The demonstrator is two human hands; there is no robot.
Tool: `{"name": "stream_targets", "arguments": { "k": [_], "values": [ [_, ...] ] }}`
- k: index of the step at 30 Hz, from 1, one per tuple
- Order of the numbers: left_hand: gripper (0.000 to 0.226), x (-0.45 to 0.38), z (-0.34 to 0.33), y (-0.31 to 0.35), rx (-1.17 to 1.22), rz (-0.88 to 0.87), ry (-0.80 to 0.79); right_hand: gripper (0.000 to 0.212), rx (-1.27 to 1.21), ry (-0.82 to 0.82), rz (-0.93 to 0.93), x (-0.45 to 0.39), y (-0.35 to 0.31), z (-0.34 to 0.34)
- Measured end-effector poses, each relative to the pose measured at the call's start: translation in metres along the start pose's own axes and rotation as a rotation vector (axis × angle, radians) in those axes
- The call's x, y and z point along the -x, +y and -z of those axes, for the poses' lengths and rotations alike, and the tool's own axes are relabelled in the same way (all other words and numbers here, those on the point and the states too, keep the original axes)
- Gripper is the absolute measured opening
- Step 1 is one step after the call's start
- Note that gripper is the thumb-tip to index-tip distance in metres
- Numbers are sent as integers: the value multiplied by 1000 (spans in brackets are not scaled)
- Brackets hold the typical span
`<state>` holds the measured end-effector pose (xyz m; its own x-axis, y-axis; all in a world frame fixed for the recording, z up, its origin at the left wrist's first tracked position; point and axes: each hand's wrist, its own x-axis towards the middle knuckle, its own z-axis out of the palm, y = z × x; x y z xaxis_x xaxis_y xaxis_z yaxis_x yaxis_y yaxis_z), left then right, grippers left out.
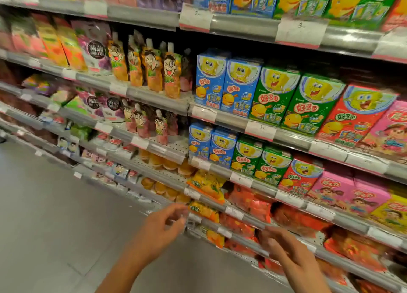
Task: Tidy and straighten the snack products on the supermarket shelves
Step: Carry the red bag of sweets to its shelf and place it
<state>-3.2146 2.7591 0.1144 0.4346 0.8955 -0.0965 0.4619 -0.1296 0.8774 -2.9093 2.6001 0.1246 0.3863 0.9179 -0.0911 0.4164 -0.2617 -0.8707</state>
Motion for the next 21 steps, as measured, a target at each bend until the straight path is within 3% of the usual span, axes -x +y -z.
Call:
{"name": "stream_targets", "arguments": {
  "k": [11, 17, 21],
  "values": [
    [33, -84, 79, -35, 25, -154, -167, 20, 8, 101, -76, -31, -67, -94],
    [48, -129, 82, -40, -11, -231, -209, 12, -12, 79, -132, -51, -75, -106],
    [47, -153, 88, -39, -69, -219, -166, 25, -17, 74, -89, -87, -83, -105]
  ]
}}
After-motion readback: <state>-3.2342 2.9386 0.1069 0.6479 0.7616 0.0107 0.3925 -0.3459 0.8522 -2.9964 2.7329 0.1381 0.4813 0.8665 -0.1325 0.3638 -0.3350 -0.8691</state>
